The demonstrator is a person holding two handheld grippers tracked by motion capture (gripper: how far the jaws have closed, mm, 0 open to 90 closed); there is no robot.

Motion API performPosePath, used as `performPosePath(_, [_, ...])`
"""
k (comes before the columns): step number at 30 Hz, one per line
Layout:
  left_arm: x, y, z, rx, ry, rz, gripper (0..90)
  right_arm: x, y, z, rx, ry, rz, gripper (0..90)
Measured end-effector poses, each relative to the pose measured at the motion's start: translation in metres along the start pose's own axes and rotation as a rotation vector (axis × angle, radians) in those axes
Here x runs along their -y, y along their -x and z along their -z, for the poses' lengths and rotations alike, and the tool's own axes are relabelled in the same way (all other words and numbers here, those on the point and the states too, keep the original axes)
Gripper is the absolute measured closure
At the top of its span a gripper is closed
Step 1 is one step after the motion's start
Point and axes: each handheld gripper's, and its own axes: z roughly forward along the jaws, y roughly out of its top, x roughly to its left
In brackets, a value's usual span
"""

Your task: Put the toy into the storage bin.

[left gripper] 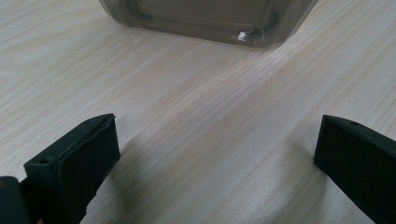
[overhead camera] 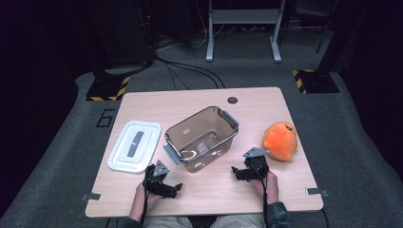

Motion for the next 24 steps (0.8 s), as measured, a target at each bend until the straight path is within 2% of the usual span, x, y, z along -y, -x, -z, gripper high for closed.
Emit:
performPosePath(7, [0.000, 0.000, 0.000, -0.001, 0.005, 0.004, 0.0, 0.000, 0.000, 0.000, 0.008, -0.002, -0.005, 11.7])
performPosePath(11, [0.000, 0.000, -0.001, -0.009, 0.003, 0.013, 0.0, -0.001, 0.000, 0.000, 0.008, -0.020, -0.003, 7.5])
performPosePath(18, [0.000, 0.000, 0.000, -0.007, -0.002, 0.017, 0.0, -0.005, -0.002, 0.001, 0.030, -0.077, -0.035, 3.3])
performPosePath(20, [0.000, 0.001, -0.001, -0.009, 0.010, 0.029, 0.0, -0.006, -0.002, 0.005, 0.028, -0.084, -0.036, 3.3])
performPosePath(24, [0.000, 0.001, -0.001, -0.015, 0.011, 0.027, 0.0, -0.008, -0.001, 0.011, 0.021, -0.091, -0.066, 2.8])
